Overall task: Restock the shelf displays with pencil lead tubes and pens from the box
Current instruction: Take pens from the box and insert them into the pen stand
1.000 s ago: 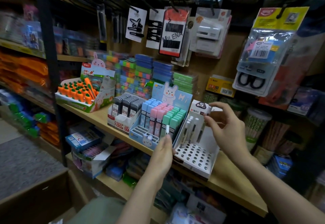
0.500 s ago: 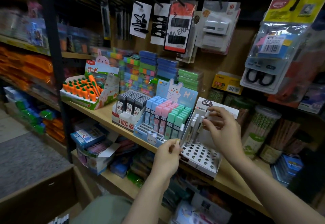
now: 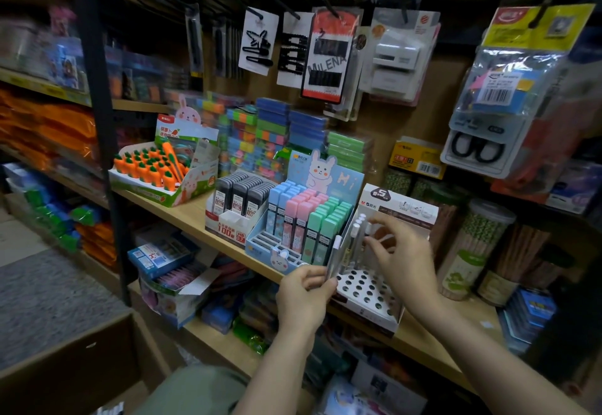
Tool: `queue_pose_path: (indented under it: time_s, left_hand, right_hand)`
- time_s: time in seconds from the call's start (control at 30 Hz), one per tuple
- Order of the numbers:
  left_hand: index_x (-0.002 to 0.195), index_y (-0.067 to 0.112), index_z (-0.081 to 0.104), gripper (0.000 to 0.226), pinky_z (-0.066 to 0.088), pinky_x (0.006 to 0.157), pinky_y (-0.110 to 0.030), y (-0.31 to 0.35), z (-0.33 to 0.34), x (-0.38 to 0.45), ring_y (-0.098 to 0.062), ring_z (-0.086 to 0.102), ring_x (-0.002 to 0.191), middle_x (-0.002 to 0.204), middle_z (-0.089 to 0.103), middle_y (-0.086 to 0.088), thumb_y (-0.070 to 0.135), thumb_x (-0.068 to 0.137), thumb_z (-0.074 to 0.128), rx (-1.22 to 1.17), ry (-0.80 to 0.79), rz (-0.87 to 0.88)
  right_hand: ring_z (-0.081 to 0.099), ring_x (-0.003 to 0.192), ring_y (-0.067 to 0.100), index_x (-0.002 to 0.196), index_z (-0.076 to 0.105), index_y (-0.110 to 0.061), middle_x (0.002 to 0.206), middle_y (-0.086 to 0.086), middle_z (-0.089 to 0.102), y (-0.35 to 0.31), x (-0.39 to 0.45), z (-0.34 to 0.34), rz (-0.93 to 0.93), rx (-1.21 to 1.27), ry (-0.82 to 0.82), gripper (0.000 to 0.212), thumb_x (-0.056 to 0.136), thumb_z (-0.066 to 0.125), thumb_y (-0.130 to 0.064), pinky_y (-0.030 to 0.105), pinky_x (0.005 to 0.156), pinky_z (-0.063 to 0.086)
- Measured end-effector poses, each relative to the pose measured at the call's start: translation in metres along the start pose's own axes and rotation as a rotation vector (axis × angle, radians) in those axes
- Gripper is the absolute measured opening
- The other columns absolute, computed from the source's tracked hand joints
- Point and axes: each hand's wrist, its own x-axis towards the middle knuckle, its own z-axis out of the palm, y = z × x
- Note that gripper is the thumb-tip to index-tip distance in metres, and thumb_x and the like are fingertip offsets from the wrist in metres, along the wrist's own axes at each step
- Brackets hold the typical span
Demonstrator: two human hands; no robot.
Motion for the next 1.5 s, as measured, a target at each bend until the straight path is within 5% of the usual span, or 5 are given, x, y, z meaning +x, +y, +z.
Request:
queue_pose_path:
  time_s: [0.23,0.37,0.77,1.03,1.5]
  left_hand:
    - [0.105,0.019,0.066,0.018,0.056,0.073,-0.019,0.012,0.002,-0.005,-0.011,0.072,0.087,0.092,0.077,0.001,0.011,0.088,0.069,-0.325,-0.225,0.053]
    - [0.110,0.021,0.066,0.018,0.053,0.070,-0.016,0.012,0.006,-0.009,-0.008,0.071,0.084,0.092,0.076,0.001,0.014,0.093,0.062,-0.290,-0.312,0.052]
    - [0.101,0.027,0.060,0.046,0.046,0.077,-0.020,-0.012,0.007,0.003,-0.012,0.055,0.099,0.105,0.053,0.008,0.050,0.068,0.082,0.450,0.128,0.227]
    - [0.101,0.029,0.052,0.050,0.041,0.067,-0.017,-0.018,0.017,0.001,-0.012,0.054,0.094,0.103,0.047,0.010,0.053,0.068,0.080,0.462,0.156,0.232]
    - [0.100,0.027,0.052,0.047,0.035,0.058,-0.008,-0.020,0.019,0.002,-0.007,0.051,0.087,0.097,0.046,0.010,0.046,0.070,0.082,0.430,0.162,0.258]
  right_hand:
    - [0.066,0.091,-0.002,0.123,0.059,-0.039,0.096,-0.020,0.068,-0.018,-0.012,-0.010,-0.035,0.312,-0.108,0.040,0.089,0.070,-0.021,0.014,0.075,0.053]
    - [0.070,0.088,0.008,0.118,0.063,-0.038,0.092,-0.006,0.073,-0.028,-0.008,-0.009,0.062,0.471,-0.180,0.040,0.087,0.072,-0.016,0.034,0.079,0.059]
    - [0.068,0.083,-0.006,0.106,0.055,-0.035,0.087,-0.020,0.070,0.000,0.009,-0.020,0.004,0.268,0.112,0.034,0.082,0.075,-0.022,0.016,0.077,0.056]
    - [0.065,0.084,-0.009,0.105,0.054,-0.038,0.093,-0.030,0.065,0.011,0.001,-0.002,0.014,0.273,0.149,0.033,0.082,0.076,-0.028,0.003,0.072,0.047]
    - [0.059,0.084,-0.002,0.099,0.060,-0.028,0.091,-0.012,0.054,0.010,-0.001,0.008,-0.076,0.112,0.030,0.028,0.081,0.077,-0.016,0.016,0.074,0.053]
